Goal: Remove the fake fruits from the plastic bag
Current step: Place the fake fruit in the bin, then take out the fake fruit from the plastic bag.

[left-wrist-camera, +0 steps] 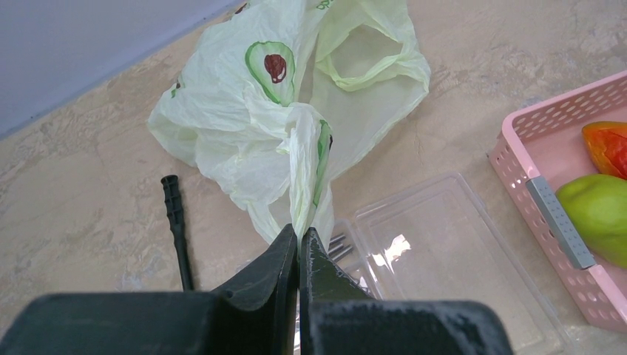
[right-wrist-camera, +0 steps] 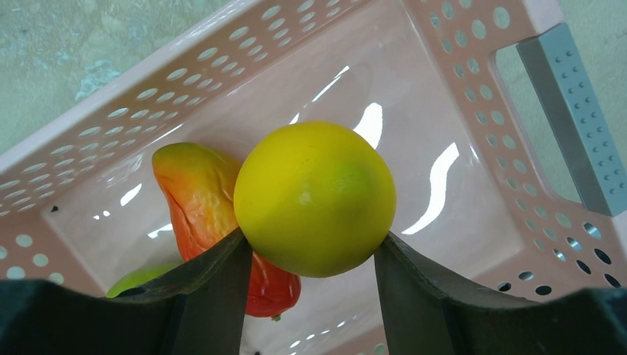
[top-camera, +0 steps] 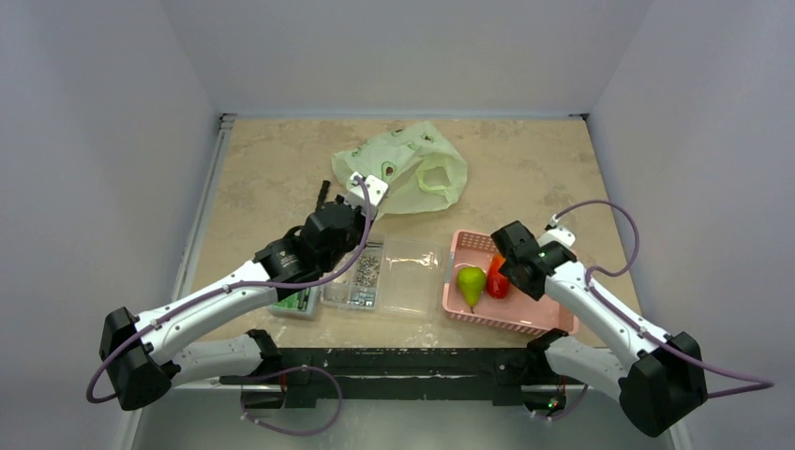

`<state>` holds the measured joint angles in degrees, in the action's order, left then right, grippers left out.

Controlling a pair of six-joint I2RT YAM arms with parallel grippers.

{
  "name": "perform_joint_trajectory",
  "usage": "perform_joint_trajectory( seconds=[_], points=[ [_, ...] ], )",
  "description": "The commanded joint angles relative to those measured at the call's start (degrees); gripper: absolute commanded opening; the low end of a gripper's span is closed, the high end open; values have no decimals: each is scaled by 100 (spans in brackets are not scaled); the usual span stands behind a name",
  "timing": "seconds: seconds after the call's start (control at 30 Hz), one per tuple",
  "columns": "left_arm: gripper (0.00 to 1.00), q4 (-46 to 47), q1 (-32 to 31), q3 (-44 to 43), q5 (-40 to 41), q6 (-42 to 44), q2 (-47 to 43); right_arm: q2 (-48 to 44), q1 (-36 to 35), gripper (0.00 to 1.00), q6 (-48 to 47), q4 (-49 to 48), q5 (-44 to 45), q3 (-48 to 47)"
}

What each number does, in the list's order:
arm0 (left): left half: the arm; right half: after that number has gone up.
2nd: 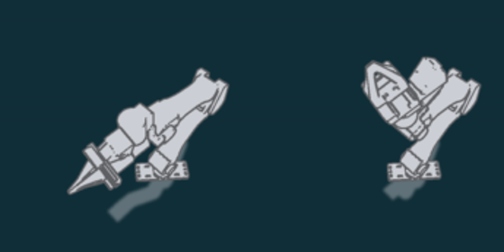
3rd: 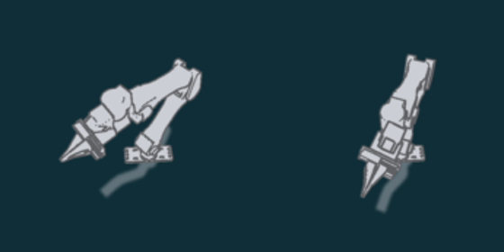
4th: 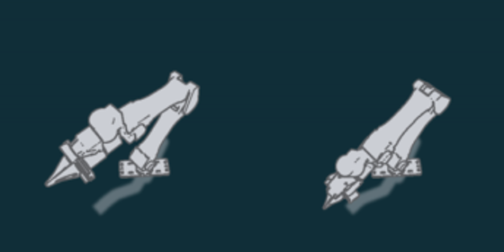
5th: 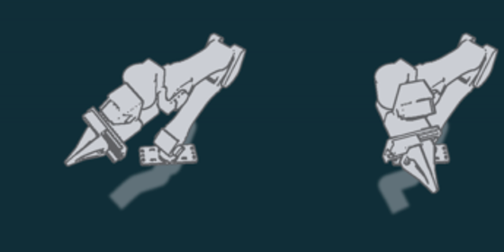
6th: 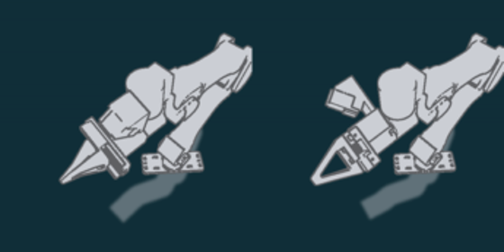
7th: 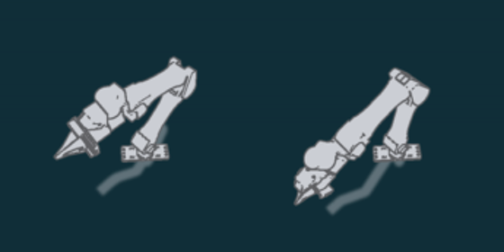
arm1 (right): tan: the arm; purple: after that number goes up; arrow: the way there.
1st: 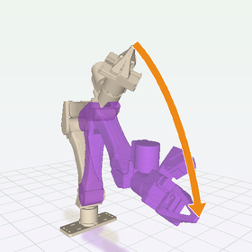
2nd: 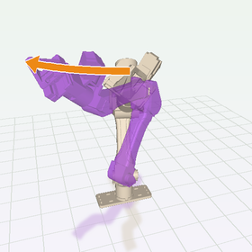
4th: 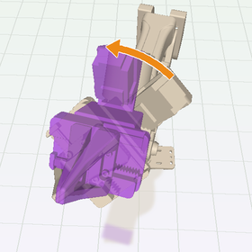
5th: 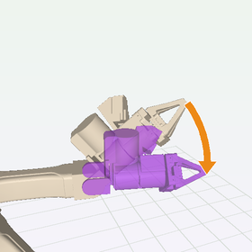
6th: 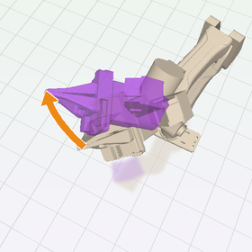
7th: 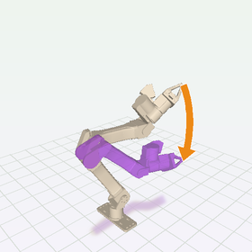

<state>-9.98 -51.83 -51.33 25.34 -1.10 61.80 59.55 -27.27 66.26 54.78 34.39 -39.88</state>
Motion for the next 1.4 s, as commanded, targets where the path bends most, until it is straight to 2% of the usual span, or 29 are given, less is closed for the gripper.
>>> perform_joint_trajectory(
  seconds=[0.0, 0.33, 0.53, 0.73, 0.8, 0.9, 1.0, 1.17, 1.3, 1.37],
  points=[
    [0, 113, -20, -216, 68, -93, -134, -224, 13, 48, -103, -414, -45, 167],
    [0, 133, -20, -202, 63, -78, -113, -586, 4, 76, -259, -389, -91, 111],
    [0, 133, -20, -223, -19, -98, -104, -1006, -48, 78, -797, -437, -179, -279],
    [0, 113, -24, -204, 3, -94, -126, -1149, -284, 78, -1815, -2264, -1528, -381],
    [0, 116, -24, -196, 21, -94, -116, -991, -467, 77, -2132, -3298, -2101, -444],
    [0, 130, -20, -187, -7, -100, -97, -545, -767, 76, -2281, -4502, -2489, -525],
    [0, 134, -20, -185, 15, -74, -87, 124, -1019, 74, -2337, -5641, -2579, -623],
    [0, 149, -20, -170, 99, -30, -108, 1521, -1025, 68, -1868, -7652, -2499, -653],
    [0, 192, -20, -116, 101, -54, -152, 2654, -1008, 62, -1321, -9084, -2331, -684],
    [0, 246, -20, -63, 120, -17, -159, 3252, -996, 54, -1119, -9424, -2277, -878]
  ],
)
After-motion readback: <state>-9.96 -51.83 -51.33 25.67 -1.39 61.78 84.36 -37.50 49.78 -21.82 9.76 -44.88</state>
